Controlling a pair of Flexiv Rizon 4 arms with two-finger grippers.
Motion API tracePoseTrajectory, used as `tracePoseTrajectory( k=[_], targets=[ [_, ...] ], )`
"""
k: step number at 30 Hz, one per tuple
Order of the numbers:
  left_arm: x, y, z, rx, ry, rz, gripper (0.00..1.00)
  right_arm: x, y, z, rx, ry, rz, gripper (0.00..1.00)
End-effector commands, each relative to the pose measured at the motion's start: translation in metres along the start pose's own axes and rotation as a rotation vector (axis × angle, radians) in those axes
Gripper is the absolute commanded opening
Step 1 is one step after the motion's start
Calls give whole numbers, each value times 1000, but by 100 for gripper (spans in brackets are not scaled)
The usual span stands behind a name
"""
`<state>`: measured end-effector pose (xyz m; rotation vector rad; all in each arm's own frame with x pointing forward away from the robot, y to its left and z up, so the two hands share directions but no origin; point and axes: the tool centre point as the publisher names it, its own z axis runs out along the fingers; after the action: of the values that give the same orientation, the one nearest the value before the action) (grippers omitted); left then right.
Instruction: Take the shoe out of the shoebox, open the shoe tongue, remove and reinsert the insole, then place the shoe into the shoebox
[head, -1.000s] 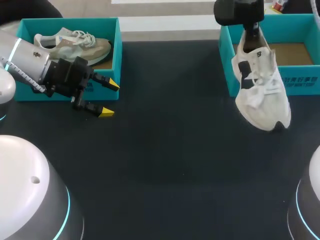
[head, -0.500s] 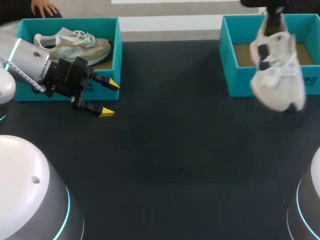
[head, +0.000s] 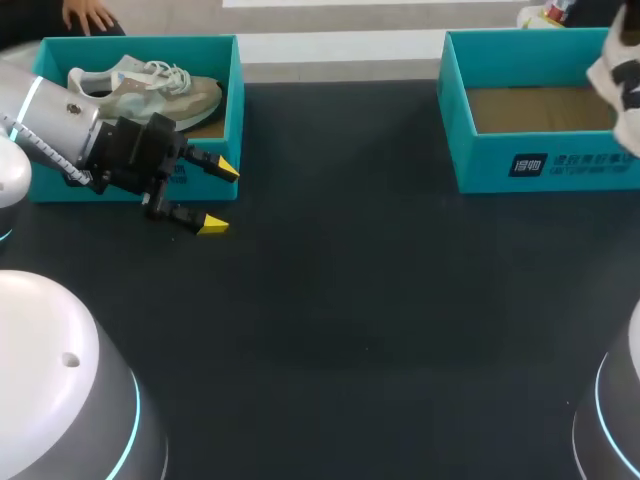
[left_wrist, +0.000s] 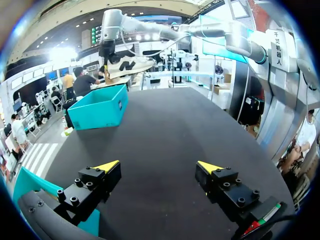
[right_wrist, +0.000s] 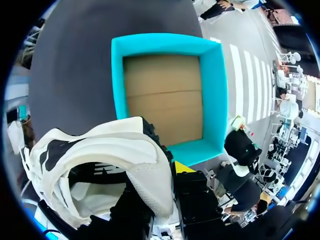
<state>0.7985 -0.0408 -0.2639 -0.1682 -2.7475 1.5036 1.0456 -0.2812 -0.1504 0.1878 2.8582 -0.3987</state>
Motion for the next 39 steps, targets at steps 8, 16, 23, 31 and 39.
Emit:
tracePoseTrajectory(
  k=[8, 16, 23, 31, 39],
  targets=[
    [0, 0, 0, -3, 2, 0, 100, -25, -16, 15, -18, 36, 2, 0],
    [0, 0, 0, -3, 2, 0, 100, -21, -23, 12, 19, 71, 391, 0],
    [0, 0, 0, -3, 2, 0, 100, -3, -37, 7, 174, 118, 1128, 0],
    [0, 0, 0, -3, 2, 0, 100, 11, -43, 1, 379, 265, 1530, 0],
    [0, 0, 0, -3, 2, 0, 100, 11, -43, 1, 379, 265, 1530, 0]
  ],
)
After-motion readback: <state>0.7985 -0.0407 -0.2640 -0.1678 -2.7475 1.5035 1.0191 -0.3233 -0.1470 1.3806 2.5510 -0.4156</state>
